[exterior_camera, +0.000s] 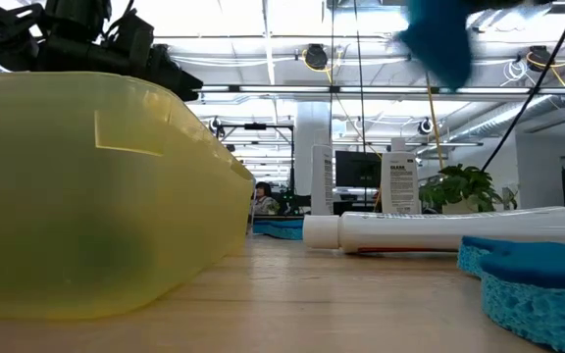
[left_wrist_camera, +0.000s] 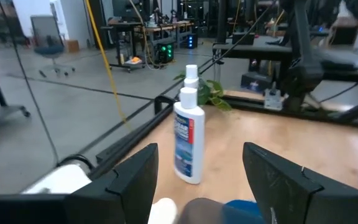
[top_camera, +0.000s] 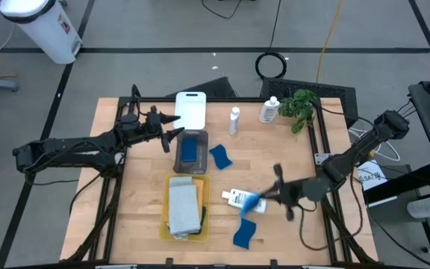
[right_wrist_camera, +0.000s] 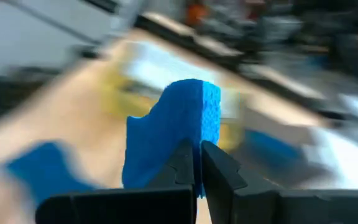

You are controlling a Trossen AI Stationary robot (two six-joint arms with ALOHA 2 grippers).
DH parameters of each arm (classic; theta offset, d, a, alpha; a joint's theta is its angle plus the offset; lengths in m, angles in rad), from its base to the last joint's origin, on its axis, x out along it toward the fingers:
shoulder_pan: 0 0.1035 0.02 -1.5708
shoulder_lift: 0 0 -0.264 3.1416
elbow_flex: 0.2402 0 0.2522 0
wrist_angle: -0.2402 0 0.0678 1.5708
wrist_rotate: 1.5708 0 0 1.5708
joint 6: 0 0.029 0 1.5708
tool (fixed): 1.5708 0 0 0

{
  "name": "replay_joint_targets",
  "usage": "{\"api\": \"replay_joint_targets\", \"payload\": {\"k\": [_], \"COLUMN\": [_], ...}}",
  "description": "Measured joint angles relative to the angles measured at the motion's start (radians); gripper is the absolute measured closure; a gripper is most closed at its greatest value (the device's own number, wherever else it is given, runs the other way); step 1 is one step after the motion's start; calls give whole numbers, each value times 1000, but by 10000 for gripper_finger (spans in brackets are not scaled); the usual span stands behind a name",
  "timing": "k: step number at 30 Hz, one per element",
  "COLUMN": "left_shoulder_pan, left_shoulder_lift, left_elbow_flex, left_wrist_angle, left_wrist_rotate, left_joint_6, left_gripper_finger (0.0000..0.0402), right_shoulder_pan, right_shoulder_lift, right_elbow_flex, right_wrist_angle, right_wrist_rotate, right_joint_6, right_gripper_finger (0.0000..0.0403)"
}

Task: Pick & Place Kitchen Items
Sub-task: Put the blue sponge into the black bin

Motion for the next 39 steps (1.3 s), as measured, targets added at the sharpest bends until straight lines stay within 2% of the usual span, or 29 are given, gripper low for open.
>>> {"api": "replay_joint_targets", "payload": {"k": [3, 5, 10, 15, 19, 23, 26, 29, 34, 39], "left_shoulder_pan": [-16, -26, -59, -96, -111, -143, -184, -235, -290, -352], "left_shoulder_lift": [0, 0, 1, 78, 157, 248, 308, 379, 502, 617], "left_elbow_flex": [0, 0, 0, -1, 1, 43, 137, 277, 500, 611], "left_wrist_angle": [22, 56, 110, 161, 313, 370, 296, 137, -133, -220], "left_wrist_rotate": [1, 2, 1, 0, -51, -50, -52, -46, 6, 27], "left_joint_6": [-90, -122, -233, -339, -345, -312, -276, -248, -217, -158], "left_gripper_finger": [163, 162, 162, 162, 163, 162, 157, 134, 96, 79], "right_shoulder_pan": [-47, -91, -200, -269, -307, -346, -374, -404, -439, -447], "right_shoulder_lift": [0, 0, 16, 58, 86, 108, 121, 132, 142, 143], "right_elbow_flex": [0, 0, 0, 0, 0, 0, 0, 0, 1, 1], "right_wrist_angle": [15, 12, 11, 12, 19, 25, 54, 72, 72, 71], "right_wrist_rotate": [154, 197, 193, 190, 186, 82, -7, -73, -95, -96], "right_joint_6": [-57, -62, -19, -18, -36, -36, -41, -42, -40, -28], "right_gripper_finger": [403, 403, 403, 403, 403, 403, 403, 403, 403, 403]}}
